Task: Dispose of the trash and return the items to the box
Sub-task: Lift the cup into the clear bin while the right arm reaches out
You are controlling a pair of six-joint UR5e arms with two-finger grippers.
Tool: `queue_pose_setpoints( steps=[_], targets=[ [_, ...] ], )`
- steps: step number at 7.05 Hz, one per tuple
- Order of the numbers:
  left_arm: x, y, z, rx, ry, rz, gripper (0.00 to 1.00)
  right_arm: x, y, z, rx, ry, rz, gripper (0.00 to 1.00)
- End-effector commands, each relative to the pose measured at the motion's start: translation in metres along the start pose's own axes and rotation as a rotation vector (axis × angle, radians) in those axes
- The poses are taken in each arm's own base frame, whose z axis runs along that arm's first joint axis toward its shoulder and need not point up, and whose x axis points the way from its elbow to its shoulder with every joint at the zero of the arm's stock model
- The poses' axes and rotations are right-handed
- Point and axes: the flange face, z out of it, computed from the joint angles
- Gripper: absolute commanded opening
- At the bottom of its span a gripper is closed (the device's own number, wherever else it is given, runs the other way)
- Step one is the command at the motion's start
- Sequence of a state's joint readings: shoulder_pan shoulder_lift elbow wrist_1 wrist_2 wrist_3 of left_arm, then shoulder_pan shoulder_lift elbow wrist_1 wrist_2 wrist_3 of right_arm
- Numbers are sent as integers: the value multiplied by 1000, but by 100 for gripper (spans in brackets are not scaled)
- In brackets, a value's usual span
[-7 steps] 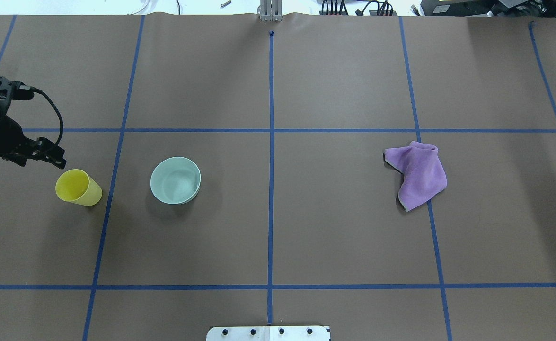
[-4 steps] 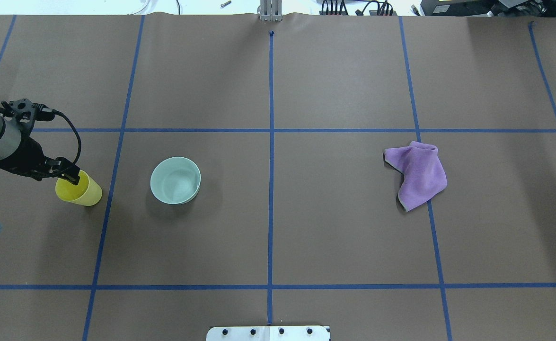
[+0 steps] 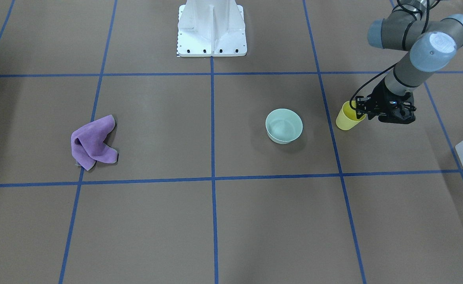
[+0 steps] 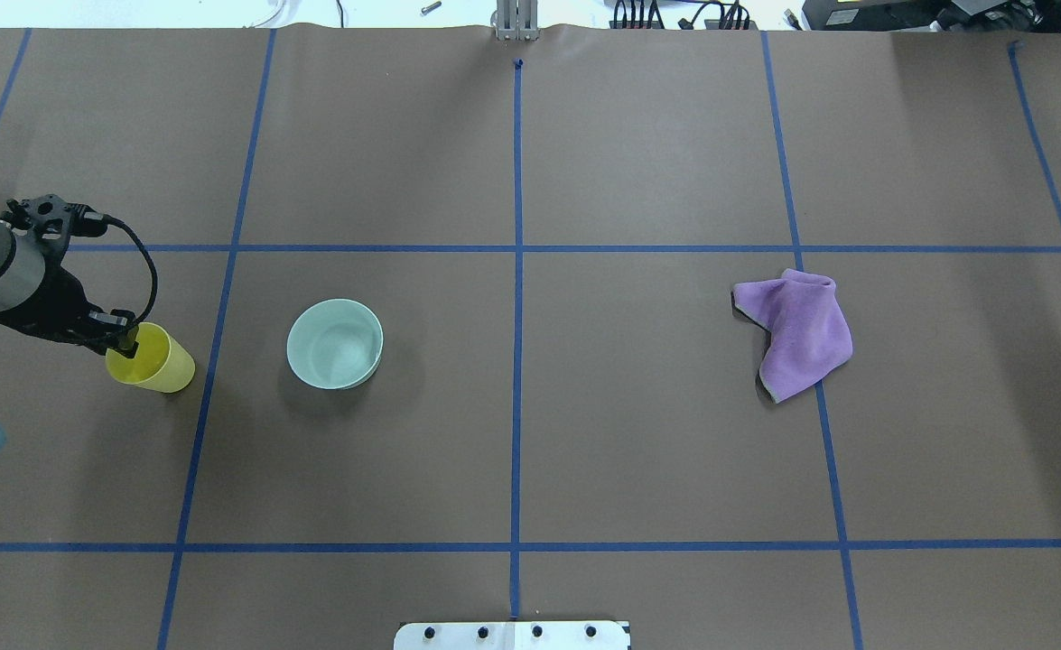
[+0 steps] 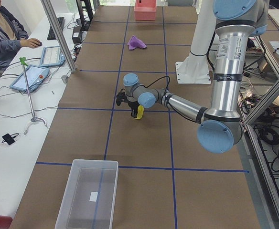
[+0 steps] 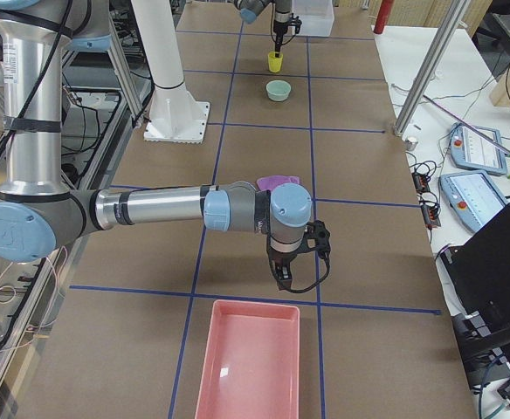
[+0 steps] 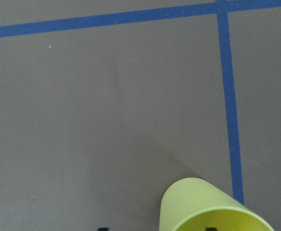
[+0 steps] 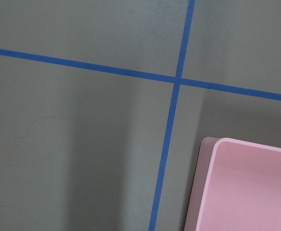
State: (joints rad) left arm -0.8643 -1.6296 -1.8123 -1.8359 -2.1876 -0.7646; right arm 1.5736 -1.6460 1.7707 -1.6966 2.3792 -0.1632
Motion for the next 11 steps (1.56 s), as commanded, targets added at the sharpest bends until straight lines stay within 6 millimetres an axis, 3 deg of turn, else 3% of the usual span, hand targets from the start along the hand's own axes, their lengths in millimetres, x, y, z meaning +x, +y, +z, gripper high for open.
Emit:
queue_pose_setpoints(
  steps=[1,2,3,6,7,8,9,11],
  targets=[
    [4,1,-14,-87,118,-10,0,-2,0,0,1,-3,-2,100],
    [-28,-17,-52,-72,192,-70,0,-2,0,0,1,-3,-2,100],
    [-59,-28,-71,-40,208,-38,0,-1,0,-1,3,-4,-1,100],
    [-242,-53,-106,9,112,133,0,-6,2,5,-9,-9,18,100],
    [-299,-62,-117,34,95,167,0,-29,-5,5,-2,-27,55,100],
    [-346,-68,-138,74,83,172,0,-75,-13,7,-10,-69,117,100],
    [-371,-72,-150,94,75,173,0,-119,-18,9,-15,-80,149,100],
    [-436,-100,-163,67,-48,173,0,-194,-28,42,-24,-109,173,100]
  ],
)
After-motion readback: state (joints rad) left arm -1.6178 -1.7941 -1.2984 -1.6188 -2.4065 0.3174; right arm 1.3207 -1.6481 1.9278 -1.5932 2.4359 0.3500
